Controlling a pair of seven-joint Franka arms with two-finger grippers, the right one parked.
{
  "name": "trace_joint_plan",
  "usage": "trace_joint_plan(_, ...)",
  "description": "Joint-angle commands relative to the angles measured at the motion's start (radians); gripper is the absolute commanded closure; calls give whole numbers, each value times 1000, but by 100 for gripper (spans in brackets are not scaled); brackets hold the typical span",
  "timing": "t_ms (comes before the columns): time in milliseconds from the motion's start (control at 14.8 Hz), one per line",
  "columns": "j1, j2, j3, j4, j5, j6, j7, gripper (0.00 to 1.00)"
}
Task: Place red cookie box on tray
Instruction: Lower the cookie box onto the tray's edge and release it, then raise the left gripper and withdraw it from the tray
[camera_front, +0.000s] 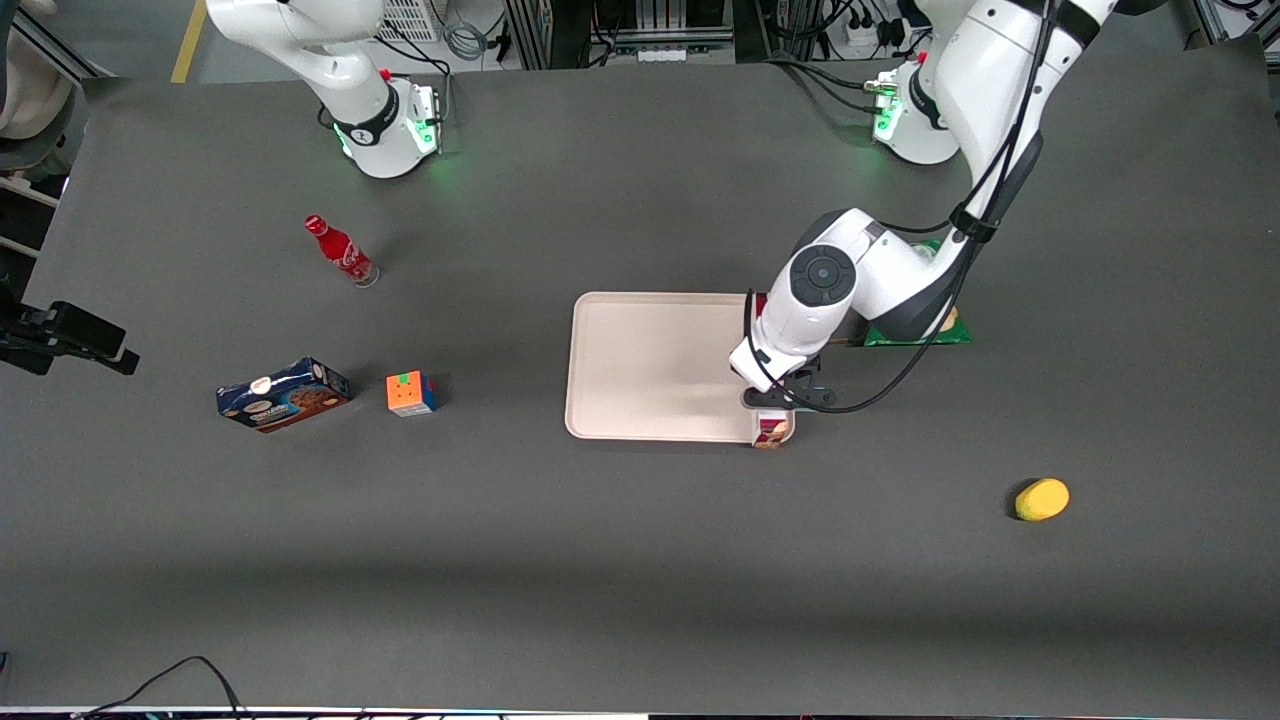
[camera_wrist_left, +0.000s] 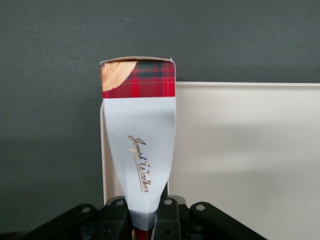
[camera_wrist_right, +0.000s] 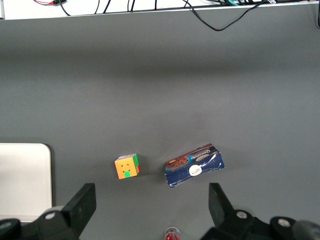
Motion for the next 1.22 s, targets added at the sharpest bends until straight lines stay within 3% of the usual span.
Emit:
trace_joint_plan(0, -16, -14, 30, -38, 26, 39, -31, 100)
trace_joint_plan(880, -26, -21, 28, -38, 24, 22, -52, 98)
trace_joint_plan(1150, -26, -26, 27, -39, 23, 19, -54, 77)
